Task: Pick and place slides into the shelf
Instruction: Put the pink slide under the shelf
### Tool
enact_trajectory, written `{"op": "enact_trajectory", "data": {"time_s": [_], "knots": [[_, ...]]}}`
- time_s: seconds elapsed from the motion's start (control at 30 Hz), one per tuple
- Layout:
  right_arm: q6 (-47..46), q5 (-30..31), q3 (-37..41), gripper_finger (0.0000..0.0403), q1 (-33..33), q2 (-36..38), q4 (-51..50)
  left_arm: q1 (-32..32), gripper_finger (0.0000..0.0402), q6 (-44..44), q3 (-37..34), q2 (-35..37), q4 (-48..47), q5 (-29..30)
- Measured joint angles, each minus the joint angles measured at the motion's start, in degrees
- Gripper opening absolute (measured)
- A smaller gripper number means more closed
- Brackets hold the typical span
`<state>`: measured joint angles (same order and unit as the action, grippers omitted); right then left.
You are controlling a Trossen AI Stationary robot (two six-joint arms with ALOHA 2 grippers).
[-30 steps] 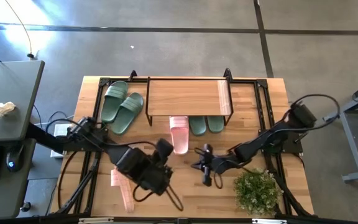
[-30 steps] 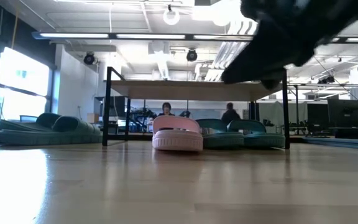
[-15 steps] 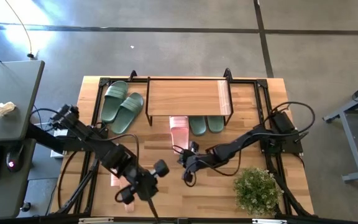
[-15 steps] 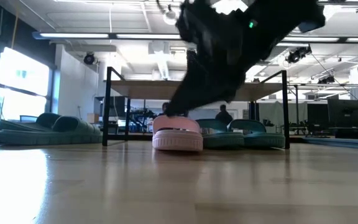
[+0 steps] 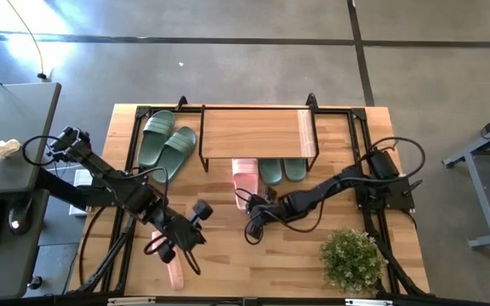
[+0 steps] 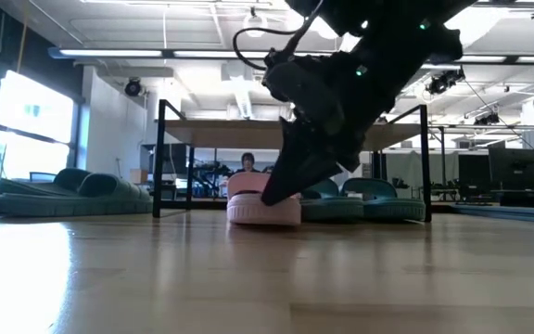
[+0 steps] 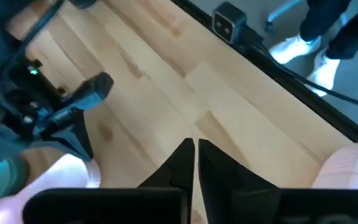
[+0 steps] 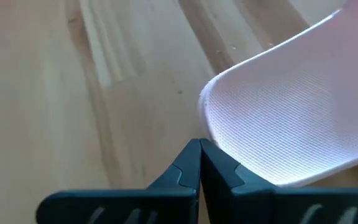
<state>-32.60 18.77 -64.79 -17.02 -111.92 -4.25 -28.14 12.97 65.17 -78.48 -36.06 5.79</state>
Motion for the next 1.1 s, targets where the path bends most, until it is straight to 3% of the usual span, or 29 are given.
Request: {"op": "enact_trajectory", "data": {"time_s": [0.53,1.1], "knots": [[2.04,0.29,0.01,0.0,8.8,-0.39,0.32,0.0,0.0012,0.05,-0.15,0.35,-0.53,1.37],[2.64,-0.01,0.02,0.0,12.4,-0.39,0.89,0.0,0.0012,-0.91,-0.15,0.33,-1.02,3.66]]}}
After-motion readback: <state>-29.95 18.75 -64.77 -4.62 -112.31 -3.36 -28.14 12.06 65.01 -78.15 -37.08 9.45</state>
